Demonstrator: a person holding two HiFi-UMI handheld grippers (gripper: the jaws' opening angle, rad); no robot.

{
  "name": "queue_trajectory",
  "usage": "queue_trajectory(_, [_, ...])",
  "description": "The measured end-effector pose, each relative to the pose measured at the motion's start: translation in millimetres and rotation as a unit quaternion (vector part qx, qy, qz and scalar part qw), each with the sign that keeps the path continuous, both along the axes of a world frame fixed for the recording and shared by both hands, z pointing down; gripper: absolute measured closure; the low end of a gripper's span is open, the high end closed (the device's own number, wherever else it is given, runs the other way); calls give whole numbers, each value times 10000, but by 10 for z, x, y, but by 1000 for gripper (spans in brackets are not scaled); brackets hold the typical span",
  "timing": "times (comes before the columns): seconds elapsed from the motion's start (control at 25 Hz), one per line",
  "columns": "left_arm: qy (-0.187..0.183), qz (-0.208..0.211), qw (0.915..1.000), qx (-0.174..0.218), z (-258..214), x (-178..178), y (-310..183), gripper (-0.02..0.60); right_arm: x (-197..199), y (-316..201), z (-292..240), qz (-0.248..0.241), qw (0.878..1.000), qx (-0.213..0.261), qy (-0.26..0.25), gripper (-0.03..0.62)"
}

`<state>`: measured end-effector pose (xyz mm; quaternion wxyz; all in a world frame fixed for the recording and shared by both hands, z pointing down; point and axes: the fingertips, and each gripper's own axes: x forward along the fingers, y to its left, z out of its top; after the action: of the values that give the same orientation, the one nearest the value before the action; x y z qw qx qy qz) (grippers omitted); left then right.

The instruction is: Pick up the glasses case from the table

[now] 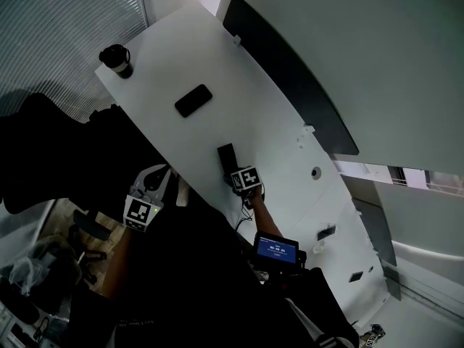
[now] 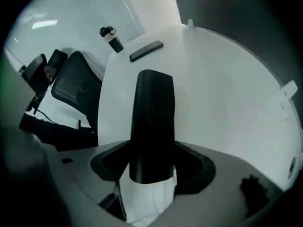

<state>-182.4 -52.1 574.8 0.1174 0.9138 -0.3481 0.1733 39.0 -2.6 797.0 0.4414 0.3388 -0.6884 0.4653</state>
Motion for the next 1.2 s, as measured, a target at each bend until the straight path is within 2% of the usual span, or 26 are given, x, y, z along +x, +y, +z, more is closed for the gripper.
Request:
queue_trajectory(0.12, [-15, 58, 10000, 27, -3, 16, -9, 575, -13, 48, -56, 731, 9959, -21, -532, 300])
queue_trajectory(0.2, [19, 89, 10000, 17, 19, 30, -7, 575, -17, 42, -104, 1319, 9865, -19, -975, 299])
queue_trajectory(0.36, [57, 184, 9998, -45, 35, 91, -1, 575, -12, -20, -248, 2337, 9546, 87, -1848, 300])
queue_trajectory(0.52, [80, 363, 9993, -88, 20, 158, -10, 575, -48, -77, -460, 2841, 9257, 365, -2469, 301])
queue_trajectory(0.6, [91, 483, 9988, -90, 34, 219, 4, 575, -59, -108, -626, 3191, 8995, 495, -2943, 299])
queue_trajectory(0.64, [104, 561, 9983, -80, 44, 265, 11, 575, -45, -129, -733, 3401, 8818, 591, -3214, 301])
queue_trajectory(0.8, [212, 1066, 9941, -66, 21, 559, -38, 575, 95, -198, -1267, 4200, 7943, 1186, -4227, 301])
queue_trajectory(0.84, [252, 1206, 9924, -67, 9, 642, -63, 575, 129, -210, -1403, 4309, 7764, 1359, -4393, 300])
queue_trajectory(0.92, [348, 1437, 9890, -87, 1, 800, -96, 575, 174, -211, -1652, 4367, 7550, 1679, -4594, 299])
queue_trajectory(1.04, [468, 1817, 9822, -116, 13, 1052, -84, 575, 240, -121, -1981, 4347, 7338, 2131, -4765, 299])
queue_trajectory(1.2, [536, 2686, 9618, 21, -67, 1513, -97, 575, 452, 17, -2503, 4452, 6981, 3044, -4710, 299])
